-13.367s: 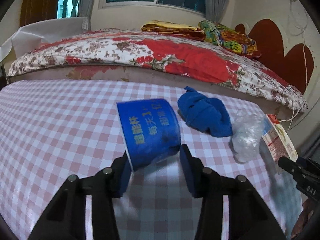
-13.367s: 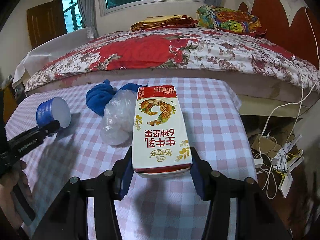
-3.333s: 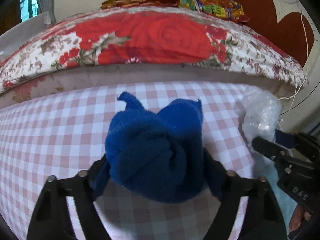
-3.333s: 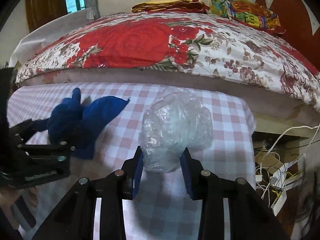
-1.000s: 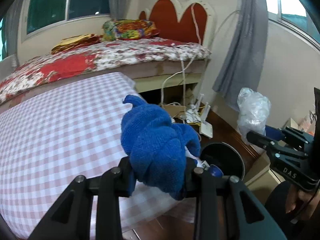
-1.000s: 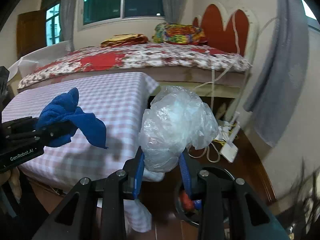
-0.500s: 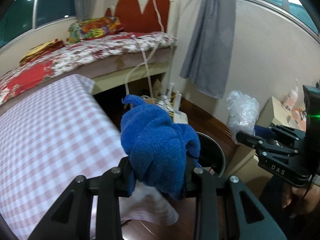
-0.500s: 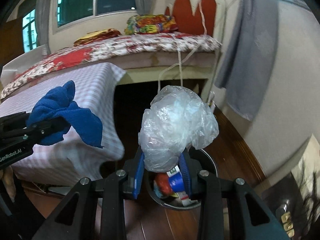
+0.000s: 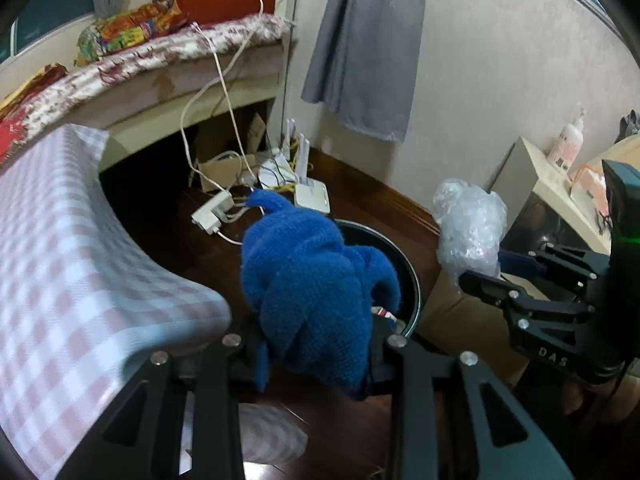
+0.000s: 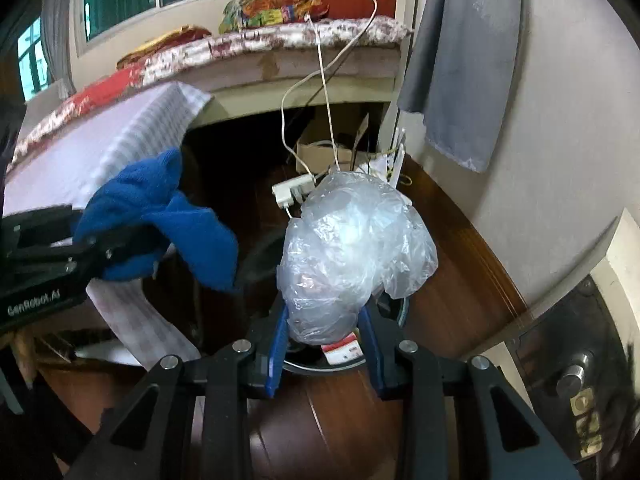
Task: Collect trash
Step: 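Open both tools over the bin to drop the towel and bag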
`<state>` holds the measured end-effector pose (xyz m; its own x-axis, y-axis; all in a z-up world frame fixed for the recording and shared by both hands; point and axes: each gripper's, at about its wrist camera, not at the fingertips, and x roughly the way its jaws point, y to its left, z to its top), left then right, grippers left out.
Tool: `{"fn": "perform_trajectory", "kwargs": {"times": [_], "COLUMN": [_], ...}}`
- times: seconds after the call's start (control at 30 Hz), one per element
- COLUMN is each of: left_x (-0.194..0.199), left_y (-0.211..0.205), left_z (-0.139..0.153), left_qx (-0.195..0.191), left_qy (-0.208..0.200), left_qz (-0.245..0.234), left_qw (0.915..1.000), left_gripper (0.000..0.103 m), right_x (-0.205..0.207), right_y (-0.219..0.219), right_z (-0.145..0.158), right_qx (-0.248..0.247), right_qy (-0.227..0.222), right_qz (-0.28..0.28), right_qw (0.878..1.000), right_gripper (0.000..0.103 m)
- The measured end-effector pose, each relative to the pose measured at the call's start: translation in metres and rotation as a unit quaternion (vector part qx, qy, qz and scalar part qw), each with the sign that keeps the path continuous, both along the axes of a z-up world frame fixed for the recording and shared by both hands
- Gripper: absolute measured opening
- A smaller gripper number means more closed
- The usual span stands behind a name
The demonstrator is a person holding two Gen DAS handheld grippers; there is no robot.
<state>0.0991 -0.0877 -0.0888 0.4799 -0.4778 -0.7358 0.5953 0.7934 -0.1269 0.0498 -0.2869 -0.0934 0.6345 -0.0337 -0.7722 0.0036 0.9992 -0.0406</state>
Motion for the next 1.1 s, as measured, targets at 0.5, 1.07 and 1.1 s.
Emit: {"fn": "perform_trajectory", "kwargs": {"times": [0.5,1.07,1.1], "left_x": [0.034,0.033,0.032], "left_y": [-0.046,-0.050,-0.050], "left_z": [-0.049,-0.081,-0.081], "left_qx": [0.035,0.085,0.084], "left_qy": [0.049,0.043,0.042], "left_qz": [-0.026,0.014,0.018], "left_qw": [0.9978,0.9953,0.9954], "left_gripper": [0.035,0.097,0.097], "right_x": [0.049,0.070,0.069], "right_y": [-0.015,-0.069,-0.071], "right_z": [-0.067,-0.103,-0.102], "right_qx": [0.002,-0.028,-0.022], "right_qy": [0.072,0.113,0.113], "right_qz": [0.063,-0.027,-0.032], "right_qw": [0.995,0.993,0.993], "right_gripper": [0.036,0.095,0.098]}}
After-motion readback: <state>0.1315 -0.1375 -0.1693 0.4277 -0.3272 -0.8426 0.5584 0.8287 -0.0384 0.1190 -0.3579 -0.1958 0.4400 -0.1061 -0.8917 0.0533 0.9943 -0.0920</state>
